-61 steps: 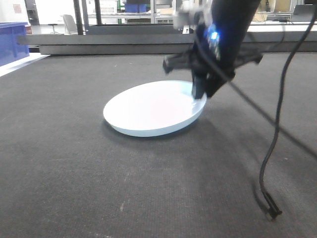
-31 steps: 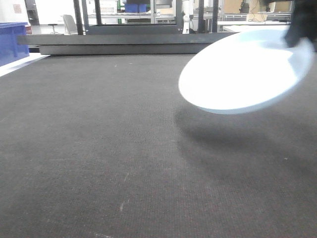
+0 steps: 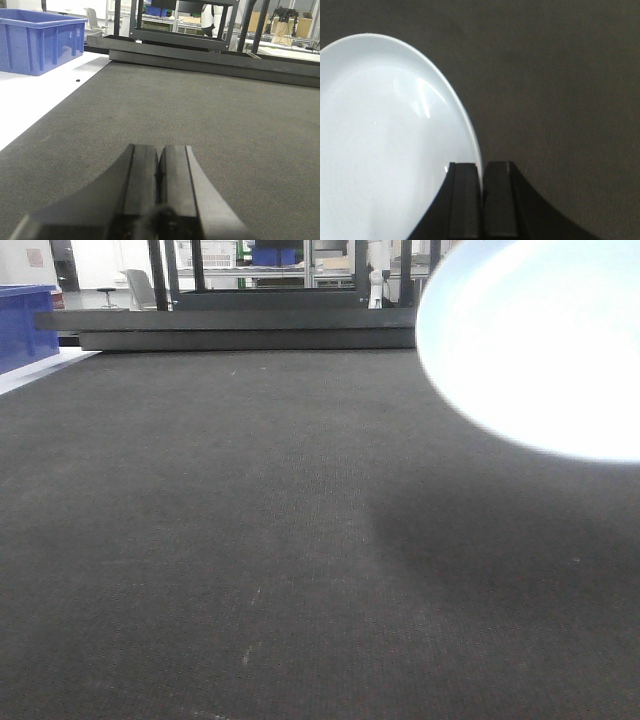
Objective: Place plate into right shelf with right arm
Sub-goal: 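Grip the plate rim with the right gripper and lift it upward, then drive the base to the metal shelf holding the plate in the right gripper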
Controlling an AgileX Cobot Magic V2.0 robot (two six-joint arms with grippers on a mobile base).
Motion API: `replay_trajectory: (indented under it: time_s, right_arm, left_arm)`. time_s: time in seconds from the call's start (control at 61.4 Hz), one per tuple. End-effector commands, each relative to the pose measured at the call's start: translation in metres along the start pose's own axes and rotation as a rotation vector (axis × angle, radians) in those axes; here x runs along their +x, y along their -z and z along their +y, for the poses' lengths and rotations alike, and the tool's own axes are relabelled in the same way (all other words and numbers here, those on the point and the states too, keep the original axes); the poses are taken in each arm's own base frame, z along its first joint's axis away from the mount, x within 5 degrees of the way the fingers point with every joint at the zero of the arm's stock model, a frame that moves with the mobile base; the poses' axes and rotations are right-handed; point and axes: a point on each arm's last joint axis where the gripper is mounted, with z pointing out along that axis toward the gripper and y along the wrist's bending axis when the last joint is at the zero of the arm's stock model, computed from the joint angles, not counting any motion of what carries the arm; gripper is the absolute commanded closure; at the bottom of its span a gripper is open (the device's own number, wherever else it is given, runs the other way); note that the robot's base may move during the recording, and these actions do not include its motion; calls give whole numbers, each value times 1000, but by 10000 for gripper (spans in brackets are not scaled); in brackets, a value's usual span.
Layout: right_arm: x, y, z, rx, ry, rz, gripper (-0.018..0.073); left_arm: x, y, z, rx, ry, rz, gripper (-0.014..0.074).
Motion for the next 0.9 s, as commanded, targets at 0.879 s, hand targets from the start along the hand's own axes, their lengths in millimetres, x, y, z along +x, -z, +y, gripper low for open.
replay_trajectory:
  time_s: [0.879]
  right_arm:
    - [-16, 99, -3, -136, 0, -513, 505]
  left_arm:
    - [-6, 1, -1, 8, 6, -94, 643]
